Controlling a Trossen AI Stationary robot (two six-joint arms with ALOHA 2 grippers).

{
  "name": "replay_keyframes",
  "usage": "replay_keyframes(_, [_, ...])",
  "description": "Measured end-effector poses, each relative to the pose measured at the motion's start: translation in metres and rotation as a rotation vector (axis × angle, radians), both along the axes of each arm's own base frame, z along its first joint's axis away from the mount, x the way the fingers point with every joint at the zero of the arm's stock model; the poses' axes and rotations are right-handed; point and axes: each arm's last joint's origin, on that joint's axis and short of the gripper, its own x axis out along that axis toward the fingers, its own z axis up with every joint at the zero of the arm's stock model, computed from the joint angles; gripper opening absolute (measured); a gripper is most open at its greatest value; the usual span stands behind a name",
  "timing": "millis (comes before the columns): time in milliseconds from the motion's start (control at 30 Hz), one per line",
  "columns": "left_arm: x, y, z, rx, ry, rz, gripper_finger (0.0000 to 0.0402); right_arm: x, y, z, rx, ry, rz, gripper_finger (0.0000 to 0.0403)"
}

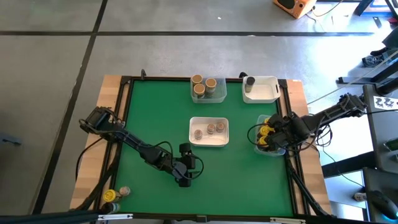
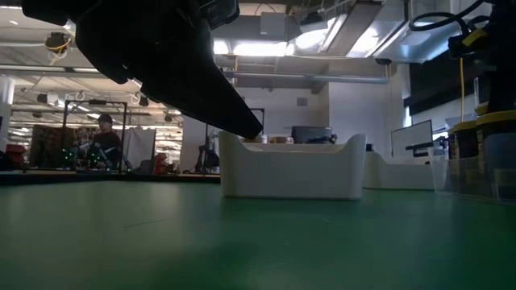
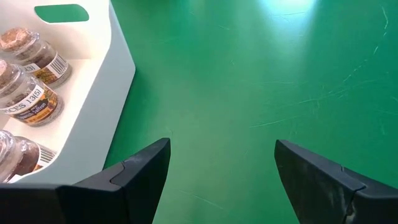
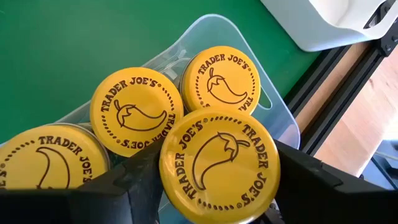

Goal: Sort spices by type
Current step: Put the yellow seasoning can into the bottom transparent bin

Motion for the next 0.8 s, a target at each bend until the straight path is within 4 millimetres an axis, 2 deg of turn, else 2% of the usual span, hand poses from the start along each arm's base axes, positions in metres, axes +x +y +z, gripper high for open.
replay_keyframes(633, [0.0000,0.0000,0.0000,0.000,0.000,0.000,0.0286,-0.0002,0.0007,-0.0003,0.023,0.010,-0.002,0.0251])
replay_keyframes(800, [0.0000,0.0000,0.0000,0.000,0.000,0.000,0.0286,0.0006,0.0012,0.0010,0.035,-0.001,-0.009,0.0281])
